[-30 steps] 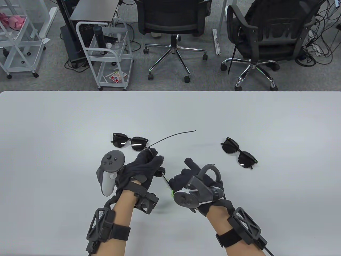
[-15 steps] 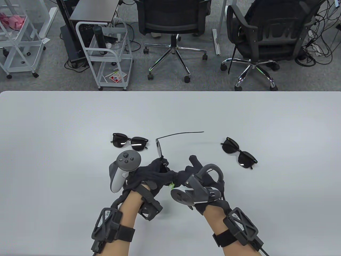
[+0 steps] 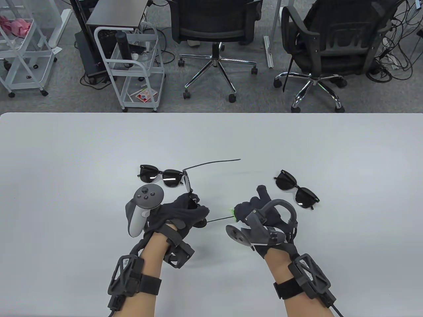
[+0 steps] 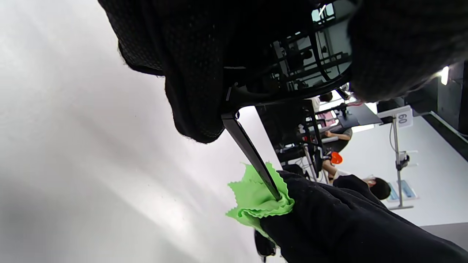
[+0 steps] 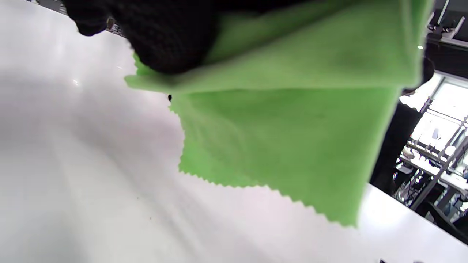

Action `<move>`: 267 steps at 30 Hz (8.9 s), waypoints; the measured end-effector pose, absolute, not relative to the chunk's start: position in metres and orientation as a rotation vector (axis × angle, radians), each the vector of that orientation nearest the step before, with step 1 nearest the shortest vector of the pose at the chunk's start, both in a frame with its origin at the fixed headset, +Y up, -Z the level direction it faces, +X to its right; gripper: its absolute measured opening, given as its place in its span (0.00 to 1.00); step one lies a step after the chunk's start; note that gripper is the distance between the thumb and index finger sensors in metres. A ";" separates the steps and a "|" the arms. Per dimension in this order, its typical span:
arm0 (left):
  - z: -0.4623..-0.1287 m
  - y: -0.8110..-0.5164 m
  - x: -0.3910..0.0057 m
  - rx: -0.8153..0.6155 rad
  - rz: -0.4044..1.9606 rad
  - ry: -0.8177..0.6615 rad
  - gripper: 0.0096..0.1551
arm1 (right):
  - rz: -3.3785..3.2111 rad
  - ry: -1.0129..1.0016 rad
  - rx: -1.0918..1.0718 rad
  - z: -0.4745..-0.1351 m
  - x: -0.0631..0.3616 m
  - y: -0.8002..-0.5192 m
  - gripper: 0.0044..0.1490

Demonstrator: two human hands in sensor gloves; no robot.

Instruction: Dust sunglasses

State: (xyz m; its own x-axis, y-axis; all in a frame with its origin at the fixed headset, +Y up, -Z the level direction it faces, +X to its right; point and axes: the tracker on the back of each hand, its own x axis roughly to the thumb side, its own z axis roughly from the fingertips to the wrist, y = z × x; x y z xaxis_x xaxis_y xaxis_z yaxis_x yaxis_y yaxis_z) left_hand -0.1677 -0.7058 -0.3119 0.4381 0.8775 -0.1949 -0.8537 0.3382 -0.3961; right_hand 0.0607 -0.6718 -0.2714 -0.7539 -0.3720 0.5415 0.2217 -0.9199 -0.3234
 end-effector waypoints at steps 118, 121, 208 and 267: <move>-0.280 -0.671 -0.098 0.131 0.030 -0.349 0.63 | -3.308 0.509 -0.903 -0.282 0.083 -0.675 0.40; -0.279 -0.671 -0.097 0.144 0.026 -0.365 0.63 | -3.247 0.558 -0.870 -0.283 0.073 -0.673 0.34; -0.297 -0.685 -0.107 -0.109 0.209 -0.423 0.59 | -3.372 0.063 -0.638 -0.297 0.079 -0.669 0.27; -0.306 -0.707 -0.120 -0.425 0.522 -0.362 0.56 | -3.748 0.566 -0.523 -0.294 0.150 -0.664 0.25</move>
